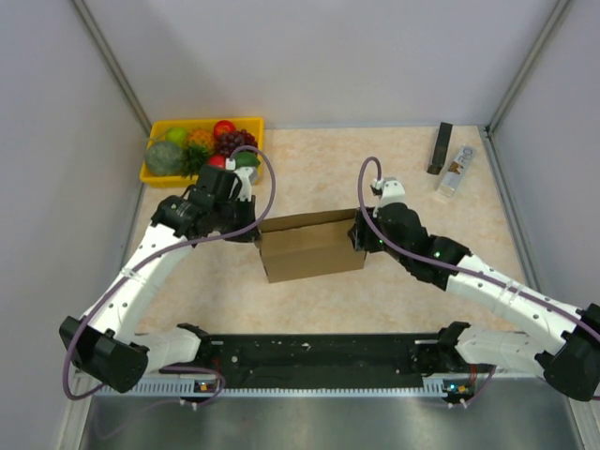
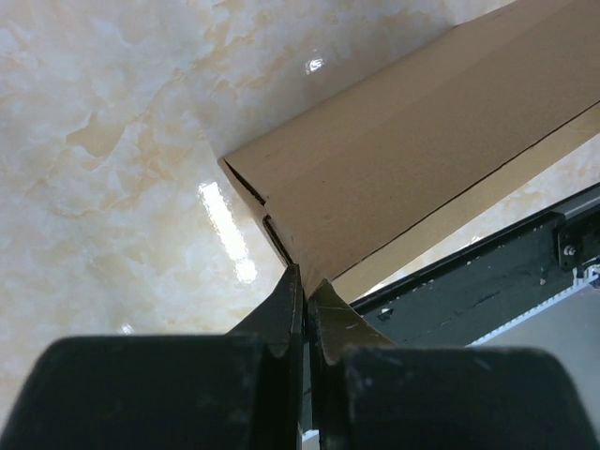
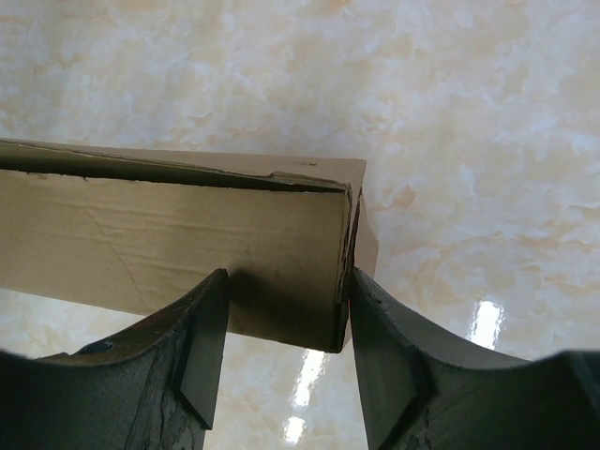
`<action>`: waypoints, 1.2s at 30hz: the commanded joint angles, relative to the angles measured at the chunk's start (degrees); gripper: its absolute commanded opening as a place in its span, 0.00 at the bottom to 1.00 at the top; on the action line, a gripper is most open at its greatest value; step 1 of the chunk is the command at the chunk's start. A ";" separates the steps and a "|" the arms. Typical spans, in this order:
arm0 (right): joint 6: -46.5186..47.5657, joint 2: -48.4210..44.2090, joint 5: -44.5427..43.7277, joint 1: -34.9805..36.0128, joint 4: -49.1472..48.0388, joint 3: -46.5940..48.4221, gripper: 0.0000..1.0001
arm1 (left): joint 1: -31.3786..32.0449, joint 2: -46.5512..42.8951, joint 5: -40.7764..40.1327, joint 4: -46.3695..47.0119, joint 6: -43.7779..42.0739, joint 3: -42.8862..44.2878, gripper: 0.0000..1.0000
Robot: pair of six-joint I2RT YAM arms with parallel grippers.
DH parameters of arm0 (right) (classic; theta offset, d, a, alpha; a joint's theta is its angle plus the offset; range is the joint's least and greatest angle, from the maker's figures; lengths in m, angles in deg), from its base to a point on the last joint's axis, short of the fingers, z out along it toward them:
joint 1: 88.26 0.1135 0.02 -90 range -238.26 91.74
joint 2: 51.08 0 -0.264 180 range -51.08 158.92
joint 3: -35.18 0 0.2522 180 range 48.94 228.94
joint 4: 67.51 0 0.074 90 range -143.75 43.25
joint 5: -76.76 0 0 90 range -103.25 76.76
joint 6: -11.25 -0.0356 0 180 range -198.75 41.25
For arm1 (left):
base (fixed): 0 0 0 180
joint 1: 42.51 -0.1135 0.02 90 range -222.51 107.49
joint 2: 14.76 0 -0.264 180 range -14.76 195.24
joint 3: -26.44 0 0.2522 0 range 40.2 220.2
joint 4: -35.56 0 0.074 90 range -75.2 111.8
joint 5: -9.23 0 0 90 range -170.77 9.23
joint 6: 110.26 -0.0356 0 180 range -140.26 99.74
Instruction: Fold the paper box
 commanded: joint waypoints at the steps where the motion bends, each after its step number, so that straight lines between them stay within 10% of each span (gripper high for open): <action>1: 2.36 1.80 0.69 1.62 4.35 0.73 0.51 | 0.56 0.99 7.81 7.61 4.08 2.48 0.00; 36: 1.83 2.59 0.69 2.41 4.44 1.87 0.51 | 3.37 -0.68 -9.41 4.80 10.14 -3.06 0.00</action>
